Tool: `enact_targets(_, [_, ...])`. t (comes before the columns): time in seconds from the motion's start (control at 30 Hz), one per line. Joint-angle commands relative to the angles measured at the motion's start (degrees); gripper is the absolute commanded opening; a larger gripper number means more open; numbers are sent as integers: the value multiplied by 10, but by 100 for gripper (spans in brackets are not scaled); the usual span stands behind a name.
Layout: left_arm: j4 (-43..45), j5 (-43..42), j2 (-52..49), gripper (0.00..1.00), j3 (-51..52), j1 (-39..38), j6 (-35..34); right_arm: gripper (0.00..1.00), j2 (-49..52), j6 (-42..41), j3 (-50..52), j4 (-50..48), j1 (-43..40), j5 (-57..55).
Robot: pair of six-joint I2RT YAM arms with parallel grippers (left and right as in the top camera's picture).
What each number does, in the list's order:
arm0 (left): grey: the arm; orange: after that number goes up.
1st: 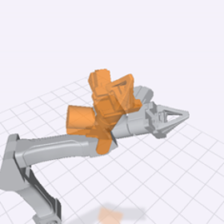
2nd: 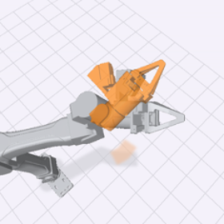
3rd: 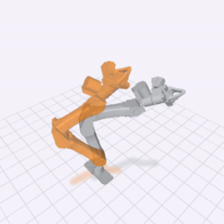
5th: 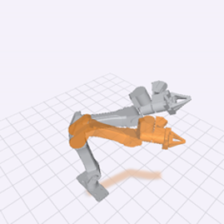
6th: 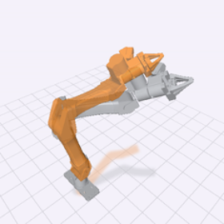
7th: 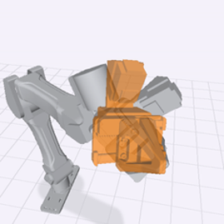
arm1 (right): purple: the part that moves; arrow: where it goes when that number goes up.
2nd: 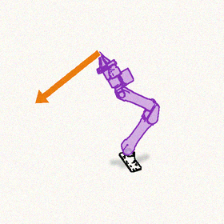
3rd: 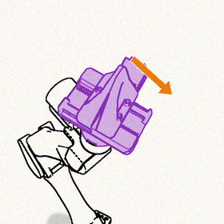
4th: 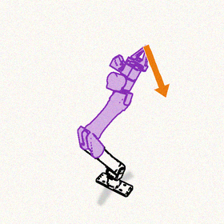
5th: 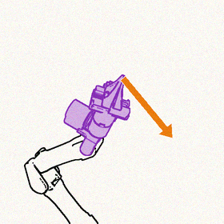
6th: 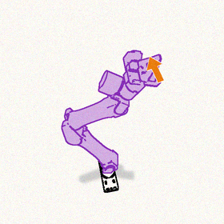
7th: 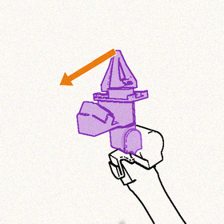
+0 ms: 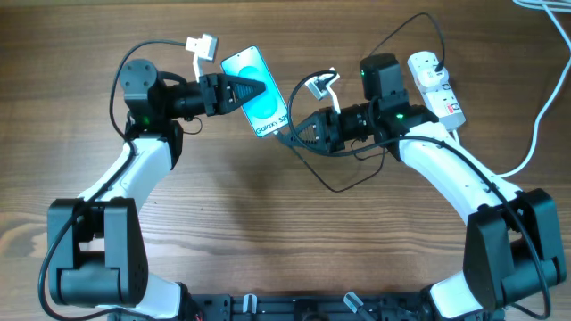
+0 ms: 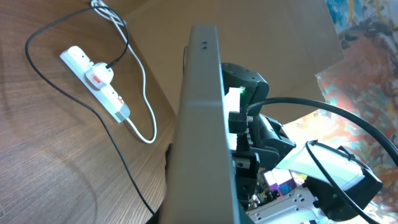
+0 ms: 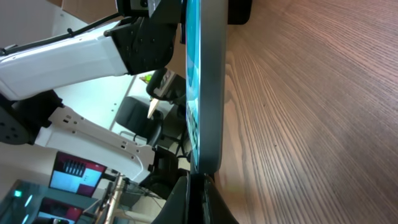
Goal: Plug charger to phone and switch on socket
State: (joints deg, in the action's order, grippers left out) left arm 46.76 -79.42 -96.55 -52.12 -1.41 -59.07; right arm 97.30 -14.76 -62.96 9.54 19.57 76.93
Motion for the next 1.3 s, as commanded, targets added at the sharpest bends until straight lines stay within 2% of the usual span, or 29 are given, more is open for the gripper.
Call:
enact_targets(0.0, [2,-52,1,4,-5,-7,3,4,7,-9,0,-12,-6,-10])
enact_targets(0.17, [2,-36,1,4,-5,-7,3,4,7,-10,0,-12,-6,-25])
enact_targets(0.5, [2,-14,1,4,-5,-7,1,4,7,-48,0,-11,3,-129])
enact_targets(0.87, [2,7,1,4,-5,-2,3,4,7,-42,0,-2,3,-145])
enact_targets(0.97, [2,9,1,4,-5,21,3,4,7,-19,0,53,2,-239])
enact_targets(1.03, [2,9,1,4,-5,39,0,4,7,-19,0,103,2,-365])
enact_targets(1.1, [-3,9,1,4,-5,51,1,5,7,-19,0,151,4,-551])
enact_targets(1.2, [-5,9,1,4,-5,53,1,5,8,-18,0,165,15,-736])
enact_targets(1.27, [-7,9,1,4,-5,53,1,5,16,-18,0,164,20,-788])
